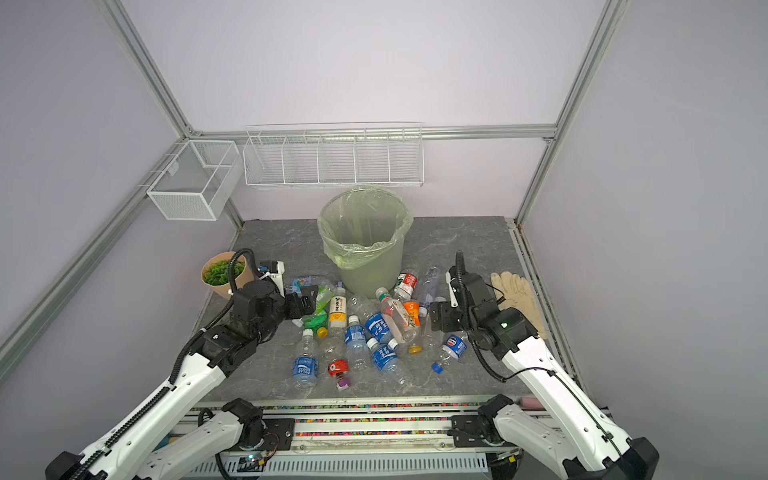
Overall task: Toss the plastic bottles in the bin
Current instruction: 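Reach both grippers down over the bottle pile toward blue-labelled water bottles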
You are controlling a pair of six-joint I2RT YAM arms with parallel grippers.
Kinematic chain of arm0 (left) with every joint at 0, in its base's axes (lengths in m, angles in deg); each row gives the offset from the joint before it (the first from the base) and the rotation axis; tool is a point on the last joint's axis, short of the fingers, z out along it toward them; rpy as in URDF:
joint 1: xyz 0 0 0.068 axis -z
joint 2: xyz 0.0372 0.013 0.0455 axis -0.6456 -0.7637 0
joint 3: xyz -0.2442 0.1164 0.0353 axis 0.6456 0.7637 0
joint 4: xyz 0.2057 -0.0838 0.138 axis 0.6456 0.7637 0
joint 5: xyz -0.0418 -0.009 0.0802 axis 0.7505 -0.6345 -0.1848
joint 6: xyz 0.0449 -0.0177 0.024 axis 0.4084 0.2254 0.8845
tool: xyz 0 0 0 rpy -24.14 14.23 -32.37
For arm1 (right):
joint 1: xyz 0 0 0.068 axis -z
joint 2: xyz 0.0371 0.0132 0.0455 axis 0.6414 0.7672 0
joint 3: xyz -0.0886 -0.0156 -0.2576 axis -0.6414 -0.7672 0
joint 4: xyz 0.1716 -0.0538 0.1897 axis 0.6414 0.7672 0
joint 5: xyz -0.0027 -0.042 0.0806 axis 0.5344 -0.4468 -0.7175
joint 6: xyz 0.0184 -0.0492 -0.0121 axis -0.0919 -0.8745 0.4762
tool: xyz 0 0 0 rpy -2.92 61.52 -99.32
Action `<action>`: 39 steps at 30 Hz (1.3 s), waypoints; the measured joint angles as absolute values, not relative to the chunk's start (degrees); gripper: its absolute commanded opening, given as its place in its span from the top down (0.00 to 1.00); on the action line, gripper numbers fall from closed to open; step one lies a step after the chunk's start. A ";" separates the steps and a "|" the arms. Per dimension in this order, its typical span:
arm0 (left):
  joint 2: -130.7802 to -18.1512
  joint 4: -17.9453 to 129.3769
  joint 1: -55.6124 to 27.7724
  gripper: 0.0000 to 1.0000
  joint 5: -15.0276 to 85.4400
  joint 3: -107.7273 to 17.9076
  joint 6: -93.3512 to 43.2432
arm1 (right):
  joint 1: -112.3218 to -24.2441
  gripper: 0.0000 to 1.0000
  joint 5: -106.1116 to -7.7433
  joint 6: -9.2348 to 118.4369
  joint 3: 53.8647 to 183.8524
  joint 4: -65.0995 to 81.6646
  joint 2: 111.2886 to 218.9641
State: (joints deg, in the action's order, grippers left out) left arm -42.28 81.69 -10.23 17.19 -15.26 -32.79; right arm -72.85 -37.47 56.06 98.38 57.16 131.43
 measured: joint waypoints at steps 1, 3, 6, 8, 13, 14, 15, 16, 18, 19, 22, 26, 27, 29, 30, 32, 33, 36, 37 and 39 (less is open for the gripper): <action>-42.04 81.83 -10.19 0.00 18.02 -14.91 -33.51 | -75.06 0.09 -37.40 55.88 99.17 58.32 131.41; -41.91 82.24 -10.19 0.00 19.44 -14.73 -34.66 | -79.17 0.07 -37.18 55.67 100.65 59.90 131.76; -41.51 82.57 -10.19 0.00 20.84 -14.71 -35.74 | -85.07 0.05 -36.42 55.32 102.71 61.29 133.79; -40.81 82.59 -10.19 0.00 21.23 -14.38 -36.28 | -88.00 0.04 -36.11 55.18 103.65 61.64 136.15; -38.21 83.57 -10.19 0.00 21.82 -12.92 -37.81 | -92.61 0.02 -36.24 54.77 104.89 61.58 142.08; -37.73 83.90 -10.19 0.00 21.87 -12.68 -38.12 | -93.24 0.01 -36.44 54.66 105.00 61.47 142.73; -37.29 84.05 -10.19 0.00 21.87 -12.42 -38.40 | -93.70 0.00 -36.68 54.62 105.05 61.27 143.08; -36.86 84.27 -10.19 0.00 21.87 -12.09 -38.66 | -94.42 0.00 -37.03 54.59 105.09 61.12 143.43; -36.29 84.89 -10.19 0.00 21.87 -11.65 -39.28 | -96.02 0.01 -37.57 54.66 105.22 60.94 144.13; -35.96 85.15 -10.19 0.00 21.85 -11.41 -39.52 | -97.11 0.04 -37.75 54.68 105.24 60.88 144.66; -34.36 85.85 -10.19 0.00 21.85 -10.54 -40.15 | -99.89 0.09 -38.41 55.05 105.24 60.75 146.84; -33.47 86.02 -10.19 0.00 21.85 -9.97 -41.03 | -101.77 0.09 -39.45 55.84 105.09 60.33 151.30; -33.51 86.02 -10.19 0.00 21.85 -9.95 -41.20 | -101.96 0.08 -39.72 56.06 104.94 59.98 152.20; -33.56 86.02 -10.19 0.00 21.85 -9.86 -41.44 | -102.12 0.09 -40.53 56.69 104.41 59.13 154.16; -33.58 86.00 -10.19 0.00 21.85 -9.75 -41.48 | -102.16 0.09 -40.68 56.93 104.32 58.96 154.97; -33.60 86.15 -10.19 0.00 21.85 -9.55 -41.77 | -102.16 0.16 -41.14 57.46 104.32 58.30 157.05; -33.60 86.31 -10.19 0.00 21.82 -9.51 -41.88 | -102.16 0.18 -41.42 57.83 104.32 57.95 157.97; -33.62 86.52 -10.19 0.00 21.76 -9.36 -42.05 | -102.16 0.18 -42.27 58.83 104.30 57.03 161.18; -33.62 86.61 -10.19 0.00 21.65 -9.33 -42.12 | -102.16 0.18 -42.43 59.10 104.19 56.64 161.97; -33.60 86.85 -10.19 0.00 21.58 -9.31 -42.31 | -102.16 0.18 -42.45 59.62 103.71 55.98 163.08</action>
